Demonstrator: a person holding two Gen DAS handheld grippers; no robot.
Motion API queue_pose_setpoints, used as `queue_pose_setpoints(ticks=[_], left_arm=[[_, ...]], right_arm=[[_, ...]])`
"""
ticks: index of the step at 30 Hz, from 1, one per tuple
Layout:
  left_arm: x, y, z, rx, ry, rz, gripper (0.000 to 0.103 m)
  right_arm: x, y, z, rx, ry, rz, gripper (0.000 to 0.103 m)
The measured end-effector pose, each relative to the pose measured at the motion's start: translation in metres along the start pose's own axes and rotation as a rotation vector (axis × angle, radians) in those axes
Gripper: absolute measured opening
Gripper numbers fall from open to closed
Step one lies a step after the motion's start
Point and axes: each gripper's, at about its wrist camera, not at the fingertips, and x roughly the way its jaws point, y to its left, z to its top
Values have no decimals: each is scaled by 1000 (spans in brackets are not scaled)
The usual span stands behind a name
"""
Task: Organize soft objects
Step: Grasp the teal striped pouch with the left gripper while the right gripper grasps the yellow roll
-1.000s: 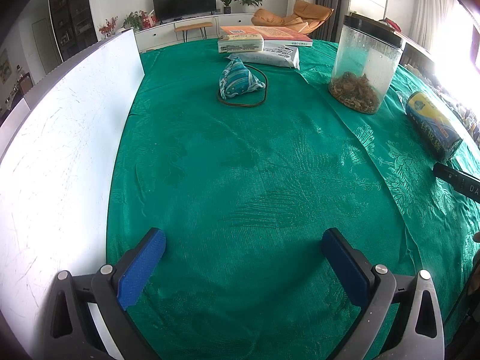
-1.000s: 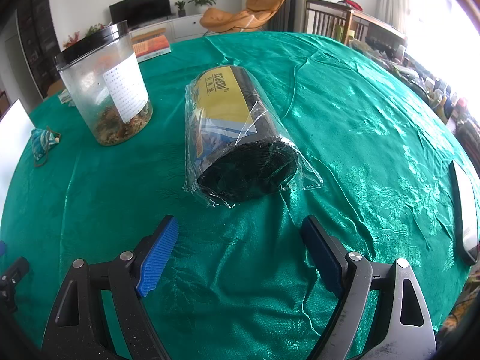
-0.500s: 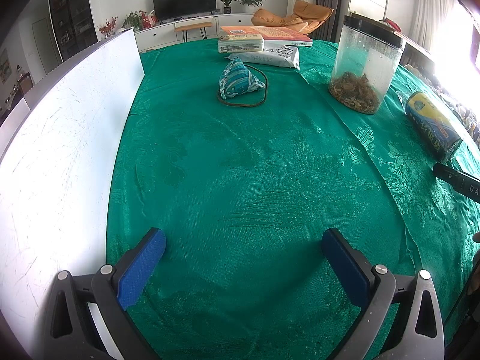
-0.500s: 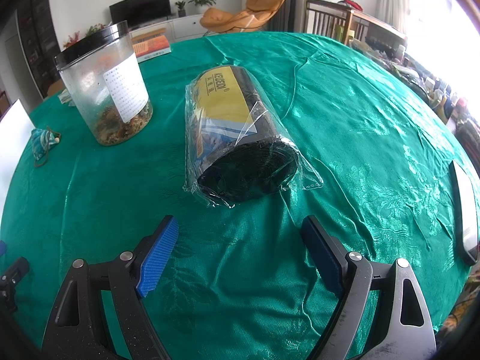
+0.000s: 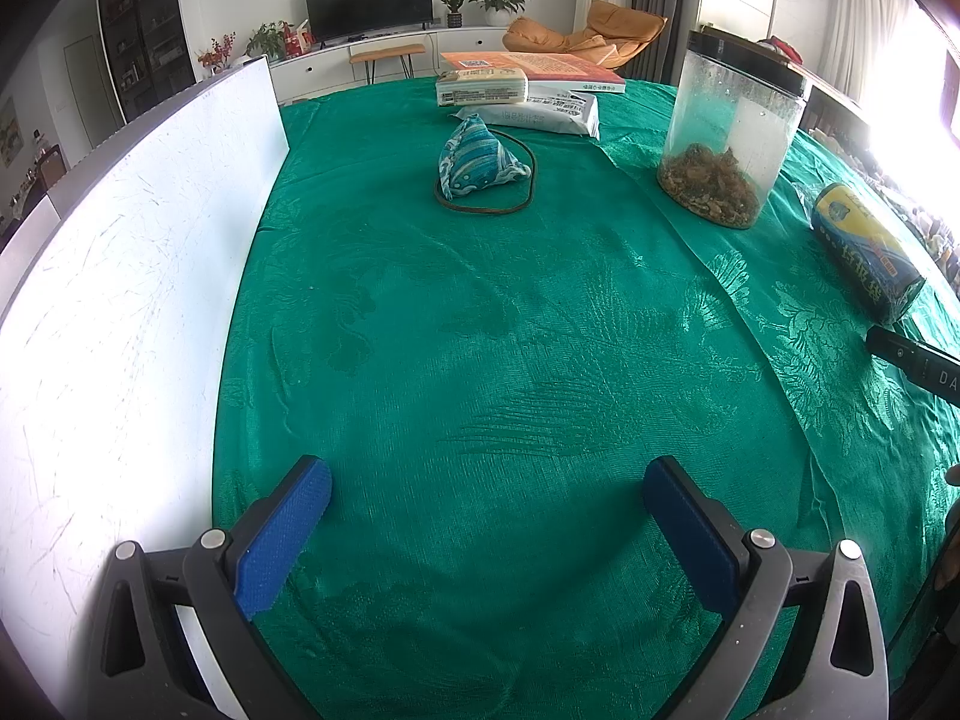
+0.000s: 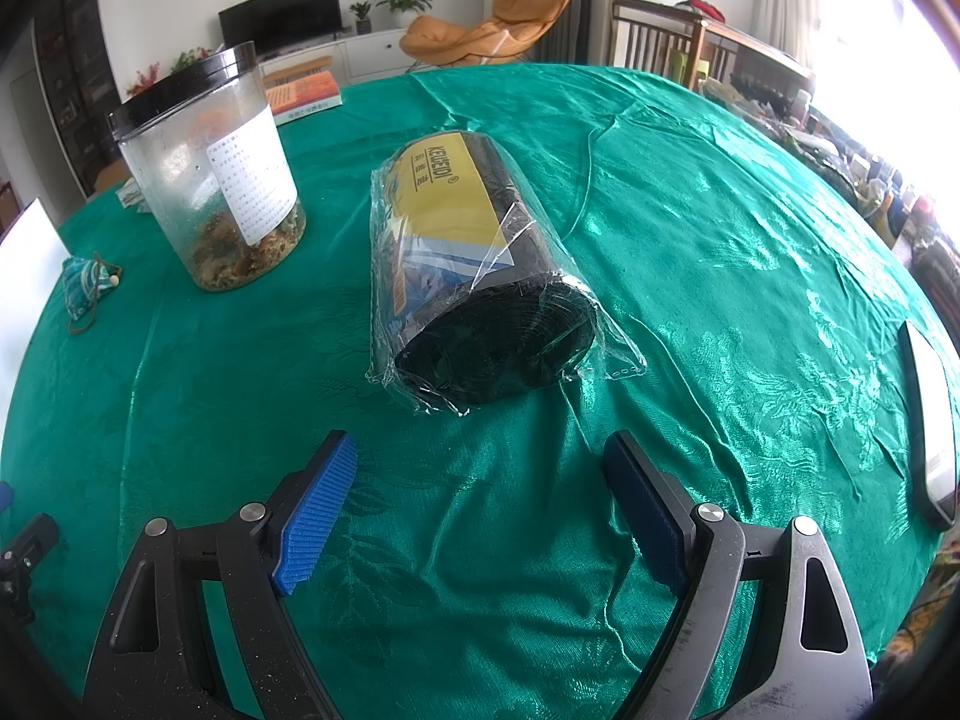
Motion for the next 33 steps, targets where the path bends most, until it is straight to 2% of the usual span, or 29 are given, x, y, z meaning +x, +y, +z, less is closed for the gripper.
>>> queue_pose_setpoints(ticks=[15, 20, 22, 23, 27, 29, 33], left_arm=[[3, 0, 4, -4, 15, 3, 103], [8, -4, 15, -62, 122, 12, 103], [6, -2, 28, -96, 109, -80, 103], [7, -2, 38, -110, 106, -92, 103], [22, 1, 97, -126, 96, -68, 103], [41, 3, 122, -107, 118, -48, 103], [76, 2, 152, -66, 135, -21, 103]], right_arm=[[0, 0, 0, 0, 0, 0, 87], [0, 0, 0, 0, 0, 1, 87], [0, 0, 0, 0, 0, 1, 87], [0, 0, 0, 0, 0, 1, 87], [0, 0, 0, 1, 0, 1, 87], [0, 0, 0, 0, 1, 1, 87], [0, -1, 0, 8, -3, 14, 87]])
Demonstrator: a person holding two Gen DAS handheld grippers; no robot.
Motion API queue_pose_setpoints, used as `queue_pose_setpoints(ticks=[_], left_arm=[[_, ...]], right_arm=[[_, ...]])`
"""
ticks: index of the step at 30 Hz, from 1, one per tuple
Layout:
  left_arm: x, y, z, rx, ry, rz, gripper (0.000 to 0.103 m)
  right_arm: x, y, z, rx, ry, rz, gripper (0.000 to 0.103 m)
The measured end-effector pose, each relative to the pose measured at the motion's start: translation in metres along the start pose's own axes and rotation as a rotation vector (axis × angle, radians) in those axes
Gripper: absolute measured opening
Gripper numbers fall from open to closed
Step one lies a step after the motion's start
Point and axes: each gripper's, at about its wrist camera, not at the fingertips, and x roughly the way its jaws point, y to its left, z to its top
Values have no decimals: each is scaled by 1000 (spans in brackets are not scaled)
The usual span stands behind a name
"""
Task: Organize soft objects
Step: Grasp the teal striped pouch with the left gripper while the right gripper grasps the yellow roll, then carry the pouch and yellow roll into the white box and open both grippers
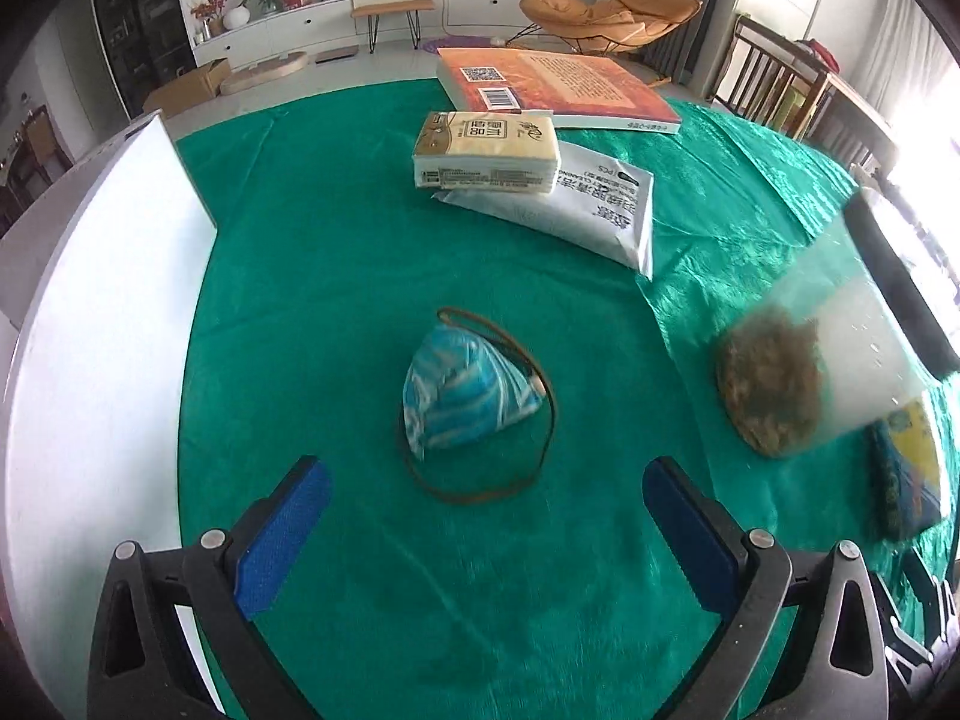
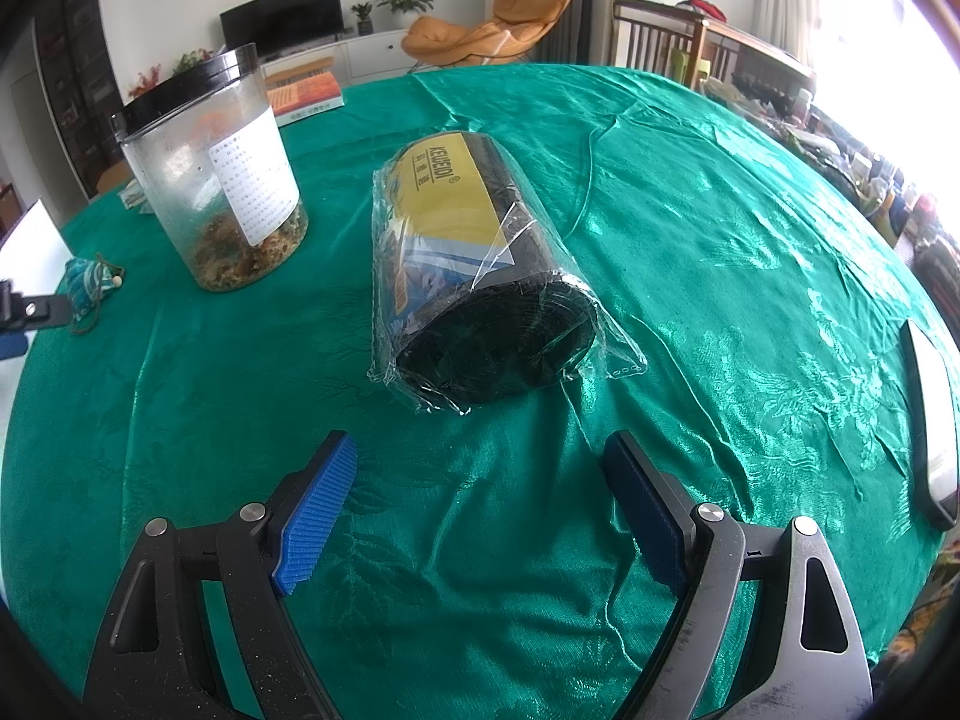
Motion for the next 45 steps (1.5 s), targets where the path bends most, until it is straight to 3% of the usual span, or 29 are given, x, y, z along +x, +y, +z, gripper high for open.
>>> queue_pose_setpoints(ticks=[2, 3, 4, 5, 6, 9, 13, 15, 17, 20, 22, 23, 27, 29, 32, 34, 35, 40, 42, 45], left_arm=[[13, 1, 9, -3, 8, 8, 102], [18, 2, 12, -6, 10, 2, 95], [22, 2, 14, -3, 11, -5, 86], [24, 0, 14, 18, -1, 31, 62], [22, -3, 15, 50, -28, 54, 51], [20, -2, 15, 40, -33, 3, 50], [3, 7, 13, -5, -60, -55, 50], [-11, 11, 11, -29, -74, -92, 50], [-28, 13, 7, -40, -89, -129, 50], [-52, 12, 1, -32, -113, -168, 50], [-64, 10, 0, -17, -125, -183, 50], [-69, 10, -1, -14, -130, -190, 50], [-81, 11, -1, -19, -137, -214, 50], [-85, 10, -2, -21, -139, -220, 50], [-93, 12, -3, -33, -135, -237, 50], [-105, 21, -6, -51, -142, -261, 50], [-114, 27, -8, -57, -152, -268, 50], [-166, 73, -27, -85, -203, -282, 50], [-190, 99, -43, -92, -229, -254, 50], [-222, 142, -75, -111, -257, -155, 50]], right_arm=[[-1, -4, 0, 24, -9, 31, 87], [-2, -8, 1, 48, -15, 57, 87], [-3, -13, 2, 82, -20, 89, 87], [-4, -18, 4, 119, -23, 118, 87], [-4, -22, 7, 148, -19, 140, 87], [-2, -23, 27, 155, -36, 181, 87], [25, -16, 68, 95, 27, 207, 84], [43, -17, 83, 51, 81, 241, 60], [44, -23, 96, 74, 96, 269, 54], [34, -34, 104, 116, 118, 303, 54], [37, -35, 104, 106, 203, 316, 64], [37, -33, 103, 72, 236, 293, 74], [21, -20, 109, -137, 161, 95, 77], [21, -11, 118, -189, 137, 70, 77], [39, 13, 128, -286, 157, 106, 77], [55, 17, 127, -293, 190, 147, 72], [59, 12, 128, -248, 201, 164, 65], [24, -35, 137, 26, 134, 221, 60], [-16, -35, 143, 18, 65, 247, 60], [-77, 0, 142, -58, 9, 400, 60]])
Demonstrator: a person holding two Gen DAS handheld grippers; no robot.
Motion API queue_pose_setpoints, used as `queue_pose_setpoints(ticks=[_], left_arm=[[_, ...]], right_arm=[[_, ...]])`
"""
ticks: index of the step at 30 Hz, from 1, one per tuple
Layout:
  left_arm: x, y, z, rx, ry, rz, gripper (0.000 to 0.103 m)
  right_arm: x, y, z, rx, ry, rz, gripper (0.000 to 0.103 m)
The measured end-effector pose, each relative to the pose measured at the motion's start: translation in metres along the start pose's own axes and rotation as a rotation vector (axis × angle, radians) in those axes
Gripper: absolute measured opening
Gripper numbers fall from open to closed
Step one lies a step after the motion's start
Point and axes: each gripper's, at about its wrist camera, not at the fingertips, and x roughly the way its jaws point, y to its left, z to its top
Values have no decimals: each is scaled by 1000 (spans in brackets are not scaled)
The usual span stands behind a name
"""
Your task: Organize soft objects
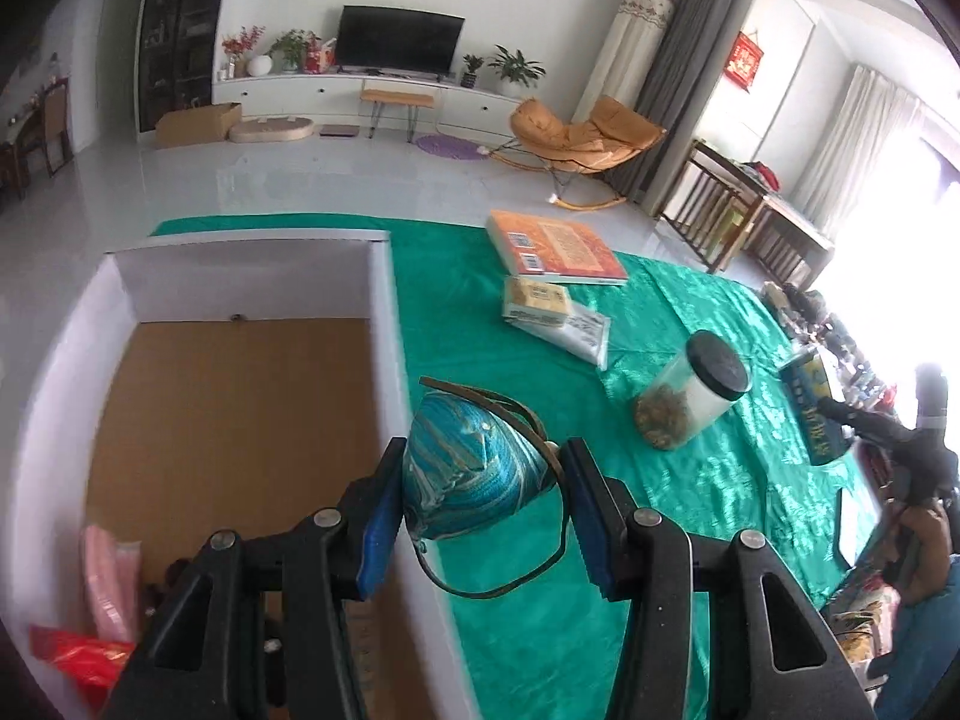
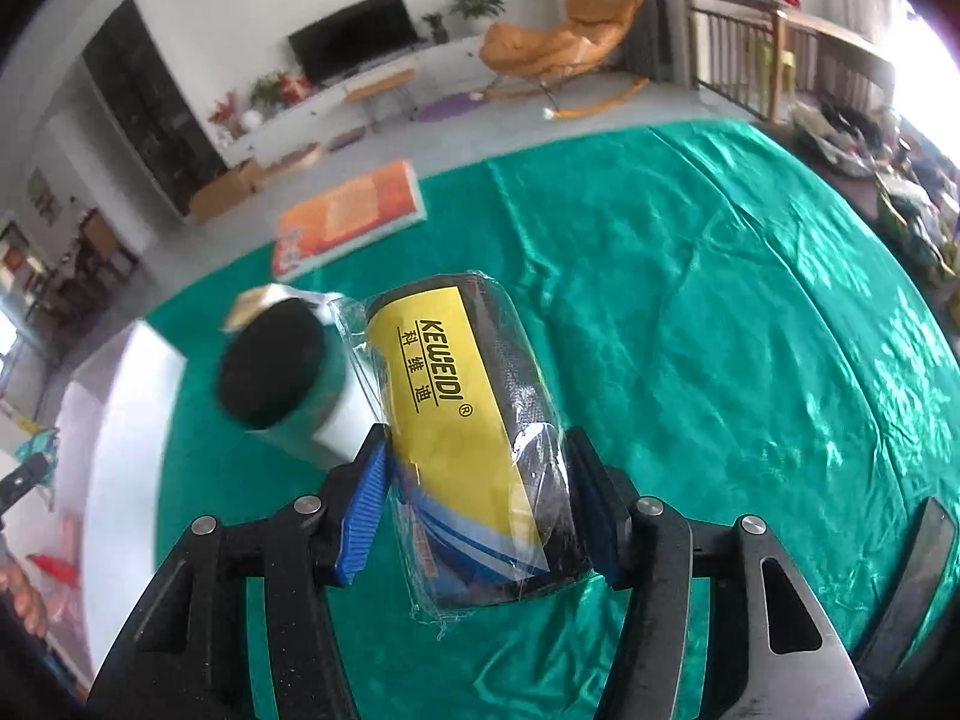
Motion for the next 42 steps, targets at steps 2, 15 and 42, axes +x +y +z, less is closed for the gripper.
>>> queue_pose_setpoints(ticks=[2, 15, 42], left_arm=[[-24, 29, -17, -15, -3, 93, 51], [-81, 127, -88, -208, -21, 407, 103], [172, -111, -120, 109, 173, 120, 103]], right_arm=[[-14, 51, -9, -30, 15, 158, 60], [34, 287, -110, -210, 199, 577, 73], [64, 6, -159, 74, -39, -290, 78]])
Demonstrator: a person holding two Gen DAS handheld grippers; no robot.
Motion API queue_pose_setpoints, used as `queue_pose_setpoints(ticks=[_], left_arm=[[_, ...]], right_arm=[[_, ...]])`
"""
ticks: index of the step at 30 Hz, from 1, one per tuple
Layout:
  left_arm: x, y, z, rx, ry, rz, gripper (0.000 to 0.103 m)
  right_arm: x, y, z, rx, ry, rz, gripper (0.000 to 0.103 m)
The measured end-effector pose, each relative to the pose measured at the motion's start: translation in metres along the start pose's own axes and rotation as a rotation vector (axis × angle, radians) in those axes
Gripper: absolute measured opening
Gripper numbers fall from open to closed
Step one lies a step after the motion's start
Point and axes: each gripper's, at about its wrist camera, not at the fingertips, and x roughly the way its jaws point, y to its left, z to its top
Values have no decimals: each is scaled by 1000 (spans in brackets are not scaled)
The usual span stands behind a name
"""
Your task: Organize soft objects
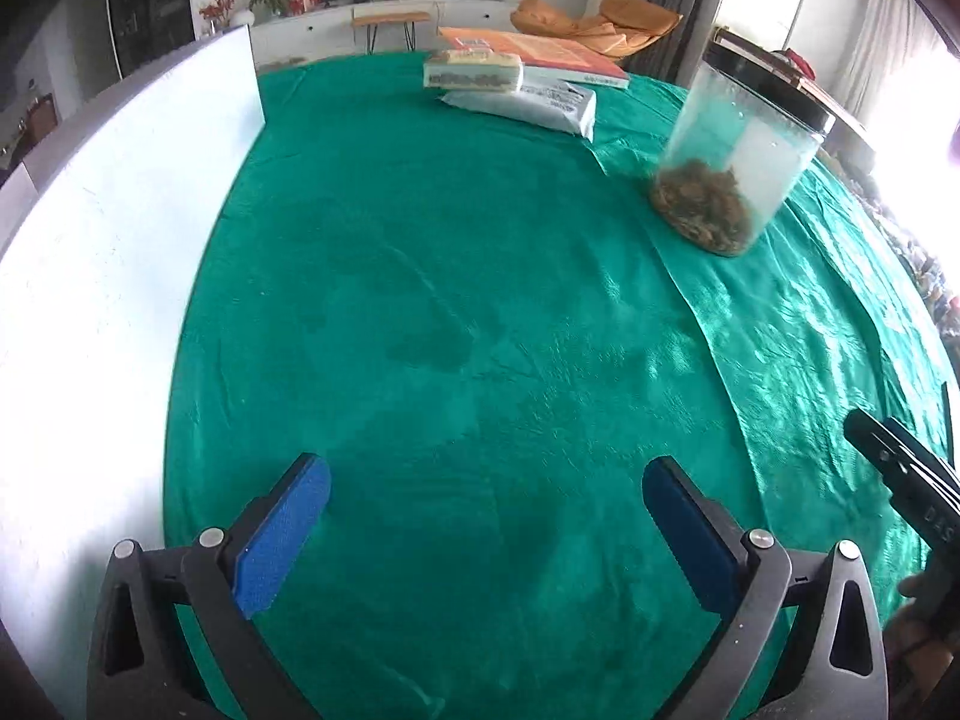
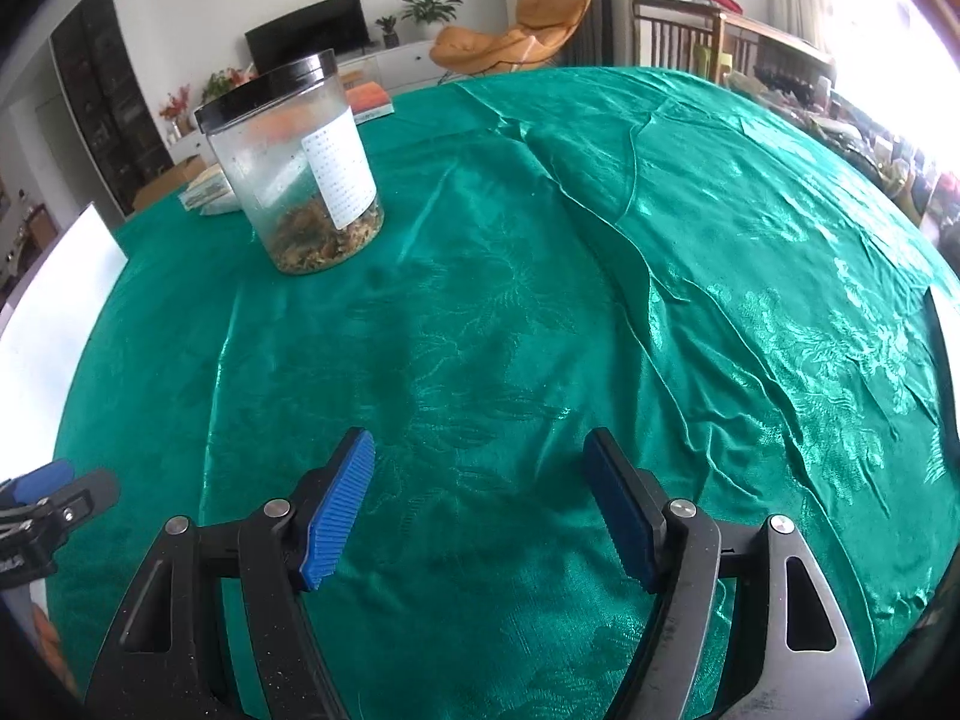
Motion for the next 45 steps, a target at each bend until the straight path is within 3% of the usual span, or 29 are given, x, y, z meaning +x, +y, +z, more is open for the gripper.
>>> queue_pose_setpoints(ticks=[3, 12, 36, 41, 45], left_arm=[[8, 3, 2, 45, -1, 65, 103], [5, 5, -2, 47, -45, 63, 103], [4, 3, -1, 48, -40, 66, 103], [21, 0, 34, 13, 26, 65, 103], [43, 1, 85, -131, 8, 17, 103]], right_arm=[[2, 2, 0, -16, 2, -11, 79], [6, 11, -2, -62, 19, -47, 83], [7, 16, -2, -89, 31, -66, 86], [9, -4, 14, -22, 23, 27, 85], [35, -35, 64, 9, 13, -22, 84]])
